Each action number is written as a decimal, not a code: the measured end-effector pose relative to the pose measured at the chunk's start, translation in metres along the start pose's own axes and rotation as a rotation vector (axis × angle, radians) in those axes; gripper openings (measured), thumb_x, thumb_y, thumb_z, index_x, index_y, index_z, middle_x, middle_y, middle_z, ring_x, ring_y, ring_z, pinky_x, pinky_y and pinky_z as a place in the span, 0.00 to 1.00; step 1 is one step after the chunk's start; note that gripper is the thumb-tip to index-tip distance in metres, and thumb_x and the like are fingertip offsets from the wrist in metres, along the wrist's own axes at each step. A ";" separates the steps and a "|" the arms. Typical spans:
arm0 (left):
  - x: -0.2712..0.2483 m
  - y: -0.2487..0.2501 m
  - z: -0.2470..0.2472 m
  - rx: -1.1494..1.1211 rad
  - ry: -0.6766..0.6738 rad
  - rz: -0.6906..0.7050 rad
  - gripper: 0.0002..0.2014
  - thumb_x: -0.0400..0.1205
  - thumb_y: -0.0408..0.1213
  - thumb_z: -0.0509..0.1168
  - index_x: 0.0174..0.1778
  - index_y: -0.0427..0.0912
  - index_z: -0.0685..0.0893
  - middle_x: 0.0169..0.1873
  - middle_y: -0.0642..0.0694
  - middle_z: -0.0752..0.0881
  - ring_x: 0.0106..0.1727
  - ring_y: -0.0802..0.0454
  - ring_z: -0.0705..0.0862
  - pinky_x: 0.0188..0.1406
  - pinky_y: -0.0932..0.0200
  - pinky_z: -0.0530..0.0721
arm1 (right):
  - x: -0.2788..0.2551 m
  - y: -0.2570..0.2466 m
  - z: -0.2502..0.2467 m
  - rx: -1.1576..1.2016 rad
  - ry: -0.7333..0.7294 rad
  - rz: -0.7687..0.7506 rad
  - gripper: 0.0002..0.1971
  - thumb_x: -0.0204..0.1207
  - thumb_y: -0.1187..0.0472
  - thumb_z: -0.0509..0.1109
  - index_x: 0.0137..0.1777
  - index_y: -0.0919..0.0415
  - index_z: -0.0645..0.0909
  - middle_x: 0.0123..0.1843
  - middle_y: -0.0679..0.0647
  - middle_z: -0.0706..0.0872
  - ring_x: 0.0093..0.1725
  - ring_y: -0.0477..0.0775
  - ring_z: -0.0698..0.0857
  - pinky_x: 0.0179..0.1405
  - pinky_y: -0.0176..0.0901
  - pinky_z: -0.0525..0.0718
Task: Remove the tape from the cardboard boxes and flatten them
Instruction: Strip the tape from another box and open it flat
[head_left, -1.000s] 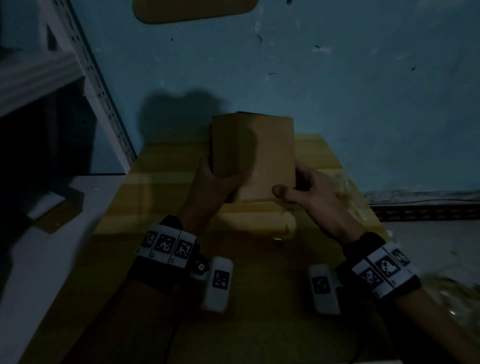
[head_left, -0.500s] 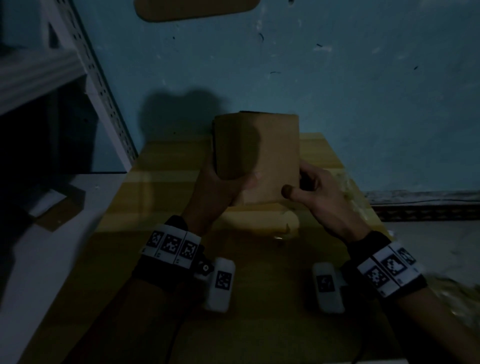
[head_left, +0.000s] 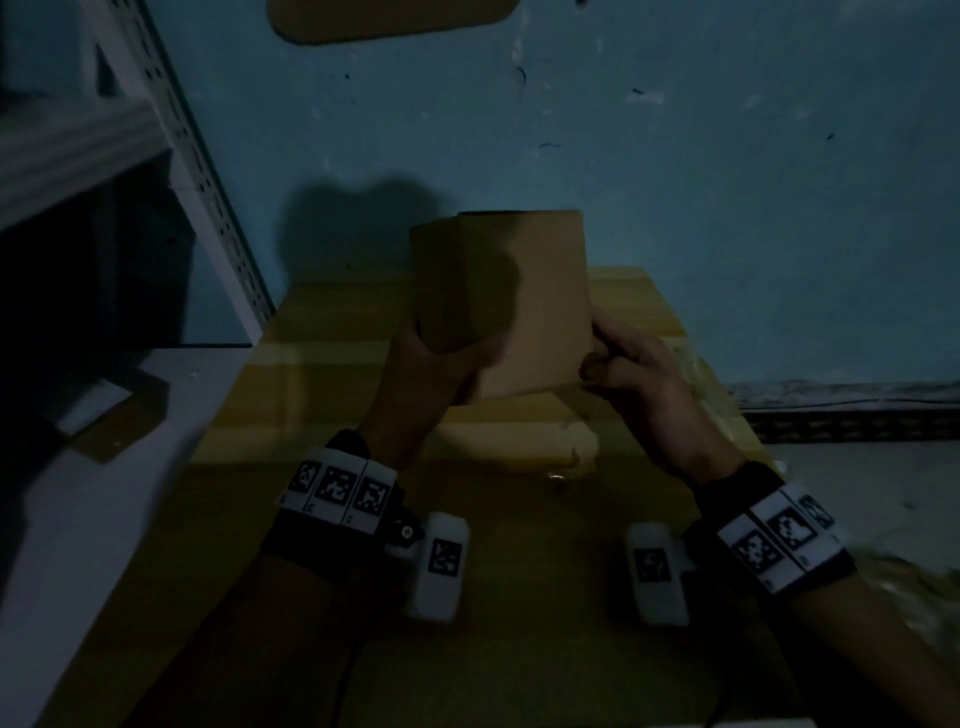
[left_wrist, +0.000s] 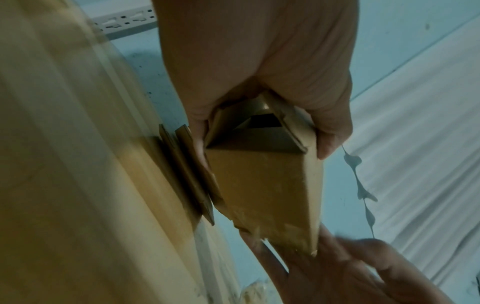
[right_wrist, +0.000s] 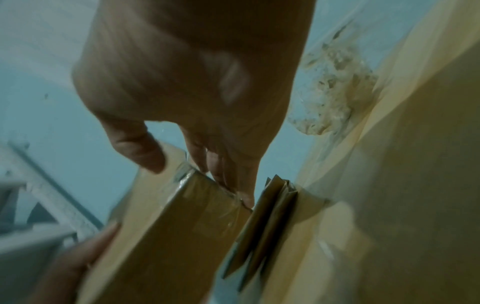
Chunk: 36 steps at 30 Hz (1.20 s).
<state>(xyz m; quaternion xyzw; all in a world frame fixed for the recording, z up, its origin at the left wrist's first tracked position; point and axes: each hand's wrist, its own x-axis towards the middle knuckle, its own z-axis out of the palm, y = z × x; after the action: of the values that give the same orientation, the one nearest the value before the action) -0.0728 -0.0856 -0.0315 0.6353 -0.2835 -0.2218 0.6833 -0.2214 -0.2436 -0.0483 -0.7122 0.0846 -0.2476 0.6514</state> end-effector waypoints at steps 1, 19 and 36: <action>-0.001 0.001 0.000 -0.010 0.012 -0.007 0.46 0.58 0.50 0.85 0.73 0.46 0.78 0.56 0.47 0.88 0.52 0.49 0.88 0.34 0.59 0.89 | 0.000 -0.001 0.000 0.021 0.002 0.011 0.31 0.80 0.65 0.65 0.85 0.61 0.69 0.71 0.51 0.87 0.70 0.53 0.85 0.64 0.46 0.84; 0.005 -0.012 0.007 0.133 0.156 0.123 0.44 0.61 0.46 0.87 0.73 0.49 0.76 0.62 0.56 0.85 0.60 0.61 0.85 0.54 0.56 0.87 | 0.004 0.008 0.000 -0.274 0.321 0.058 0.18 0.69 0.61 0.86 0.47 0.71 0.82 0.39 0.55 0.86 0.35 0.44 0.84 0.30 0.32 0.82; 0.005 -0.013 0.013 0.169 0.171 0.140 0.42 0.62 0.45 0.86 0.69 0.52 0.73 0.58 0.62 0.83 0.57 0.66 0.83 0.51 0.60 0.85 | 0.002 0.002 0.007 -0.150 0.237 0.171 0.05 0.79 0.68 0.76 0.41 0.67 0.88 0.31 0.56 0.91 0.27 0.47 0.85 0.26 0.33 0.81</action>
<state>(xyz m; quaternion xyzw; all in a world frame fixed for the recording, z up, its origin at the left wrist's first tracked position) -0.0767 -0.0996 -0.0432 0.6859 -0.2854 -0.0939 0.6627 -0.2158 -0.2382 -0.0501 -0.7150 0.2392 -0.2666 0.6004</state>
